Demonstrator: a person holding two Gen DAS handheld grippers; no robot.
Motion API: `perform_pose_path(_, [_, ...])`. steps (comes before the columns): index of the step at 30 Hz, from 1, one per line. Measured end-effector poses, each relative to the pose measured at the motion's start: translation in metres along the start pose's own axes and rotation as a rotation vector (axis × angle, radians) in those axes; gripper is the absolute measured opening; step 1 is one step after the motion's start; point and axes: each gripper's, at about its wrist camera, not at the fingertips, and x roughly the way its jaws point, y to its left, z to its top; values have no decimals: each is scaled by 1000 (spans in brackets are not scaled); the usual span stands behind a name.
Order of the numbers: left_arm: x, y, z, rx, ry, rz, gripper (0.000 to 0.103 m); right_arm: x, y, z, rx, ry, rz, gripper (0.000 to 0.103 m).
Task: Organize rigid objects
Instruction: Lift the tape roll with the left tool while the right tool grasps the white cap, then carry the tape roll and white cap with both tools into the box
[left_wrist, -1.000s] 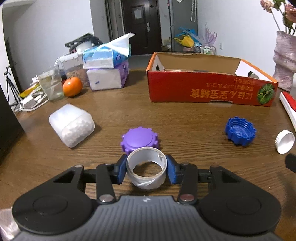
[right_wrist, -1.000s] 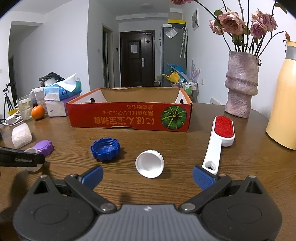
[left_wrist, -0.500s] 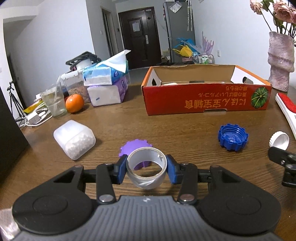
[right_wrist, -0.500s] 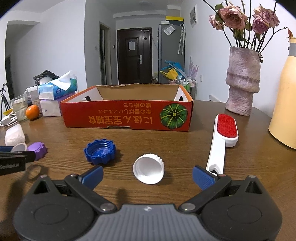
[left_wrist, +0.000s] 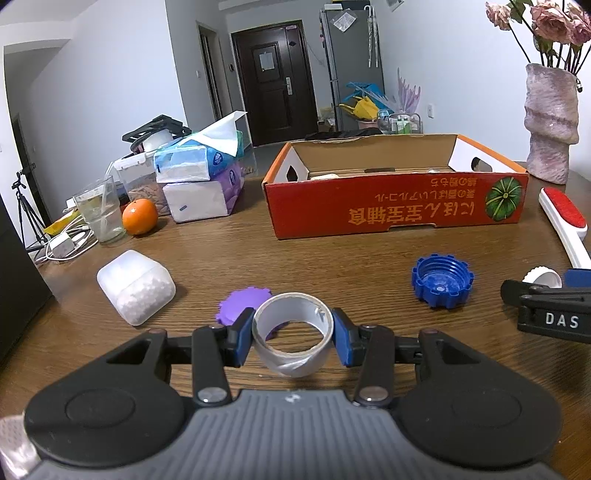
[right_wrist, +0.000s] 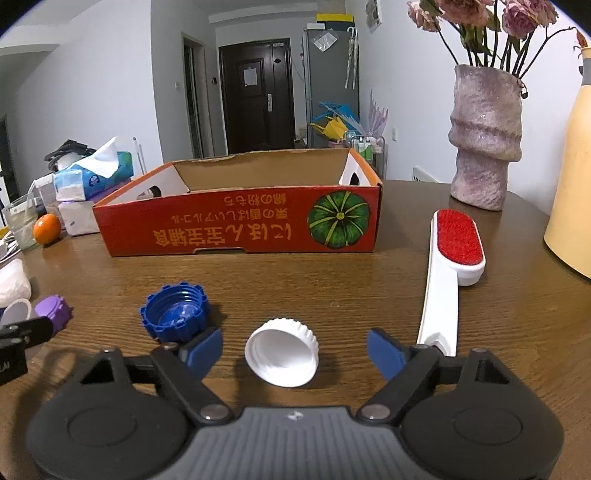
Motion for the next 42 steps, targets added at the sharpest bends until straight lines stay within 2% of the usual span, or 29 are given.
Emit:
perform_pose_path(10, [0,-4,0,0,1,-1,45,9,2,2,1,38,5,58])
perform_pose_path(15, [0,-10,0,4,1,-3,45,8,3,2,-5,35,-1,40])
perform_pose_path(26, [0,-11,0,4,0,-3,45,6,1,1,3,24,-4,39])
perform_pose_path(42, [-11,-15,6,-8,-27,-16,45,-19,7,6,-7,-69,38,39])
